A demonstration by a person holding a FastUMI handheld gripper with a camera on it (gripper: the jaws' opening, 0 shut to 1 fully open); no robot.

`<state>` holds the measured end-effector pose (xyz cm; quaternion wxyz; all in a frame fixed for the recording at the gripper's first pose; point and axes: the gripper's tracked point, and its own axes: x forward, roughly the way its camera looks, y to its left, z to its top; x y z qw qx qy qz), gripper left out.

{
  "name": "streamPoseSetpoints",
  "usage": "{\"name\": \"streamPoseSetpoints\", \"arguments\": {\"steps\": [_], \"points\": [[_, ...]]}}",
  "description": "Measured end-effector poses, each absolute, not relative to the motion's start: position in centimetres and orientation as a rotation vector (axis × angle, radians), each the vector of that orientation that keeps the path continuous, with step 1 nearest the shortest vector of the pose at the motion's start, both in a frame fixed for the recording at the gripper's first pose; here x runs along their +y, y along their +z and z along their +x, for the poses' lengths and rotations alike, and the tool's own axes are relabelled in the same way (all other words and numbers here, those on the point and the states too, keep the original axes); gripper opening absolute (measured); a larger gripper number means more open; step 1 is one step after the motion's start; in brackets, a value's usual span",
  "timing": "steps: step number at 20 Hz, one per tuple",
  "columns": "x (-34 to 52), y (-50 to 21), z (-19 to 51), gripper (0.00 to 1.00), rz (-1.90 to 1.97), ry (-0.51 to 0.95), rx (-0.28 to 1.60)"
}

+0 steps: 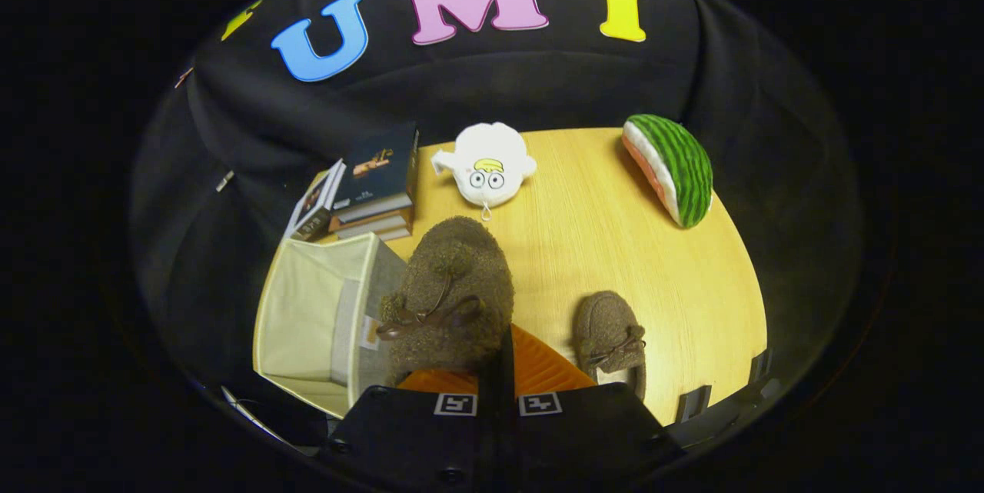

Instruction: Open the storage box then place both shoes into the box .Put the left shoe in first, then the right shoe, with the right side of both shoes facing outward in a uniform manner.

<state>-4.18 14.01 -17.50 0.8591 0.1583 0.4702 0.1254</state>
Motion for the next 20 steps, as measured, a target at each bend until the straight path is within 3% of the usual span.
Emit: {"name": "streamPoseSetpoints", "arguments": {"steps": [9, 20], "points": [[23.4, -7.8, -2.1, 0.05, 0.424, 0.363, 0.961], [33.1, -13.2, -4.2, 0.05, 0.401, 0.339, 1.144]]}}
